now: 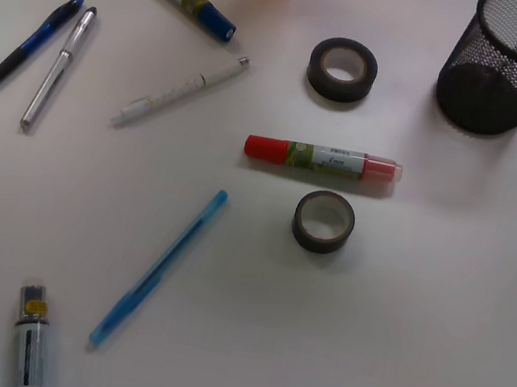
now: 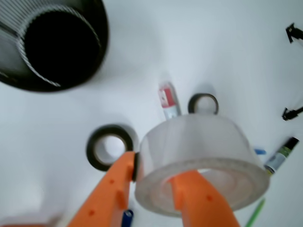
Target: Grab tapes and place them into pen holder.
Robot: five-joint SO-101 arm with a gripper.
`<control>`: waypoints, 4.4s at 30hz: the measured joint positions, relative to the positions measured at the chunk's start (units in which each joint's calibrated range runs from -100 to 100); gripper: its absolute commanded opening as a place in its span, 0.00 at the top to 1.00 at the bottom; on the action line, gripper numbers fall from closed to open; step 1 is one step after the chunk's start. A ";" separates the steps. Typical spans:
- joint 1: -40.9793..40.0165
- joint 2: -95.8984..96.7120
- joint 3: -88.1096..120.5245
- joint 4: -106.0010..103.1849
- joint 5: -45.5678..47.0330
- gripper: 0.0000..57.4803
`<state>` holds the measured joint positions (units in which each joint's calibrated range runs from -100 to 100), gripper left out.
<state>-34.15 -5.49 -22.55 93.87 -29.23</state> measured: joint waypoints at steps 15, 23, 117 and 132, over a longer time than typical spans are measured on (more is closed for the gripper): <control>-16.80 -2.61 33.15 -38.88 -13.63 0.99; -17.02 -2.61 36.84 -39.40 -15.53 0.68; 8.81 -5.05 44.38 -23.76 -2.69 1.00; 0.89 -19.43 36.48 -27.21 10.16 1.00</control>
<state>-33.26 -24.91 13.93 66.65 -19.07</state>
